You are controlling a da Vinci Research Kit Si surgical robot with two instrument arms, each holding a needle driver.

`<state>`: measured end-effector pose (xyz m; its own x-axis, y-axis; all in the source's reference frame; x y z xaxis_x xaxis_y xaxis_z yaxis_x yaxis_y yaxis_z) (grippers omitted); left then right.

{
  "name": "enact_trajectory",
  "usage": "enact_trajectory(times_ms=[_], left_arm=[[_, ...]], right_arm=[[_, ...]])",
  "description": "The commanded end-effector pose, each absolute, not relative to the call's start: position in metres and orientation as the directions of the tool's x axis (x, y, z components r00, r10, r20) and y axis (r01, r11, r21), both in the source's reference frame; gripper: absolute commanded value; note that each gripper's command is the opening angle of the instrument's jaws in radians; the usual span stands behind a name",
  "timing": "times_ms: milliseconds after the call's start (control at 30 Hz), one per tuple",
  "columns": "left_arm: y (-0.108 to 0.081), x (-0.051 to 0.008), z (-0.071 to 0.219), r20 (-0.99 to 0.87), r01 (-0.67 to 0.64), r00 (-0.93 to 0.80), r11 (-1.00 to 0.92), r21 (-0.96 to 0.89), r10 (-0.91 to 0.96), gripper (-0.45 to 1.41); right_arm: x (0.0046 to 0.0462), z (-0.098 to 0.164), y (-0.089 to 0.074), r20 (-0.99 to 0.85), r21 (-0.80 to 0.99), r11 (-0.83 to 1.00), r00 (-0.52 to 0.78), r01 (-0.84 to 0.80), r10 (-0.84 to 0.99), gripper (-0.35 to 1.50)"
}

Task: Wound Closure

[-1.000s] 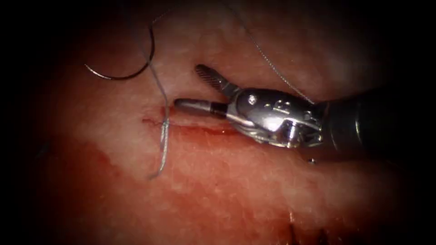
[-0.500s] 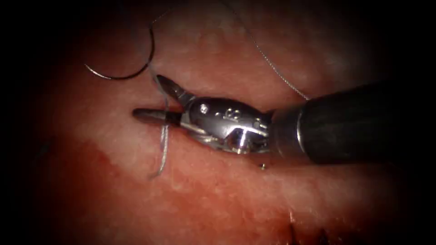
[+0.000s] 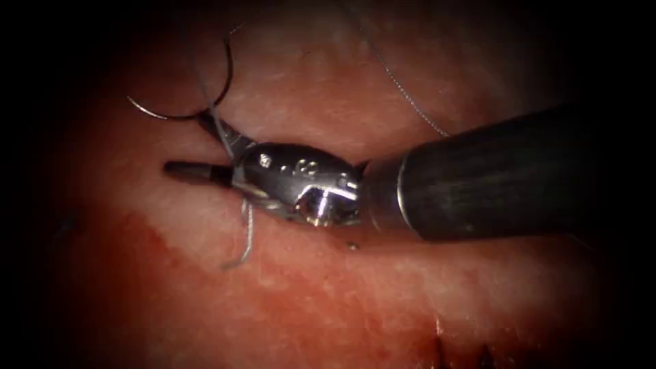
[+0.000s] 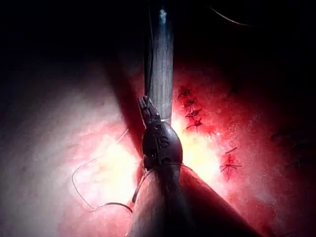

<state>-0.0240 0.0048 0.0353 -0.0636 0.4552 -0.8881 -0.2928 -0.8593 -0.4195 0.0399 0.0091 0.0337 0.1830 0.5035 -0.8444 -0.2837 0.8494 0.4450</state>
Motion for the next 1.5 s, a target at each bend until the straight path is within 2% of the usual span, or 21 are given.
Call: enact_trajectory(times_ms=[33,67,100,400,500,533,567,600,633,833,967,1067,1200,1467,1500], left_arm=[[0.004,-0.0244,0.036,-0.887,-0.291,-0.064,-0.859,-0.422,0.458,-0.45],[0.004,-0.0244,0.036,-0.887,-0.291,-0.063,-0.859,-0.422,0.458,-0.45],[0.004,-0.0244,0.036,-0.887,-0.290,-0.063,-0.859,-0.422,0.458,-0.45],[0.004,-0.0243,0.035,-0.884,-0.288,-0.061,-0.857,-0.428,0.463,-0.45],[0.004,-0.0244,0.035,-0.884,-0.287,-0.060,-0.857,-0.429,0.463,-0.45],[0.004,-0.0245,0.035,-0.884,-0.287,-0.059,-0.856,-0.429,0.463,-0.45],[0.004,-0.0246,0.035,-0.885,-0.288,-0.059,-0.856,-0.429,0.463,-0.45],[0.004,-0.0247,0.035,-0.885,-0.286,-0.058,-0.857,-0.428,0.462,-0.45],[0.004,-0.0249,0.035,-0.886,-0.287,-0.058,-0.857,-0.427,0.461,-0.45],[0.003,-0.0272,0.036,-0.895,-0.280,-0.062,-0.868,-0.409,0.442,-0.45],[0.000,-0.0302,0.038,-0.884,-0.240,-0.065,-0.867,-0.437,0.464,-0.45],[-0.003,-0.0321,0.040,-0.865,-0.208,-0.070,-0.855,-0.475,0.498,-0.45],[-0.009,-0.0326,0.043,-0.838,-0.165,-0.067,-0.835,-0.525,0.541,-0.45],[-0.017,-0.0285,0.043,-0.781,-0.154,-0.066,-0.779,-0.607,0.621,-0.45],[-0.017,-0.0278,0.044,-0.770,-0.160,-0.065,-0.768,-0.620,0.635,-0.35]], right_arm=[[0.0403,0.034,0.008,-0.847,0.455,0.853,0.173,-0.254,0.503,0.22],[0.0403,0.034,0.008,-0.847,0.459,0.856,0.173,-0.236,0.502,-0.26],[0.0403,0.034,0.008,-0.847,0.463,0.860,0.178,-0.217,0.501,-0.35],[0.0391,0.033,0.008,-0.837,0.457,0.860,0.218,-0.227,0.502,-0.35],[0.0379,0.033,0.009,-0.848,0.457,0.853,0.167,-0.250,0.503,-0.35],[0.0376,0.032,0.009,-0.849,0.456,0.850,0.158,-0.263,0.504,-0.05],[0.0368,0.032,0.009,-0.849,0.450,0.839,0.144,-0.306,0.508,0.64],[0.0361,0.031,0.010,-0.855,0.430,0.839,0.148,-0.334,0.498,1.14],[0.0347,0.031,0.010,-0.860,0.416,0.839,0.148,-0.351,0.488,1.43],[0.0246,0.028,0.010,-0.862,0.396,0.850,0.178,-0.347,0.474,1.41],[0.0169,0.026,0.011,-0.848,0.377,0.843,0.223,-0.383,0.480,1.40],[0.0127,0.026,0.012,-0.837,0.369,0.833,0.241,-0.413,0.491,1.40],[0.0101,0.025,0.013,-0.832,0.364,0.823,0.245,-0.436,0.498,1.40],[0.0110,0.025,0.013,-0.833,0.376,0.823,0.233,-0.426,0.501,1.40],[0.0112,0.025,0.013,-0.833,0.375,0.823,0.233,-0.427,0.501,1.40]])
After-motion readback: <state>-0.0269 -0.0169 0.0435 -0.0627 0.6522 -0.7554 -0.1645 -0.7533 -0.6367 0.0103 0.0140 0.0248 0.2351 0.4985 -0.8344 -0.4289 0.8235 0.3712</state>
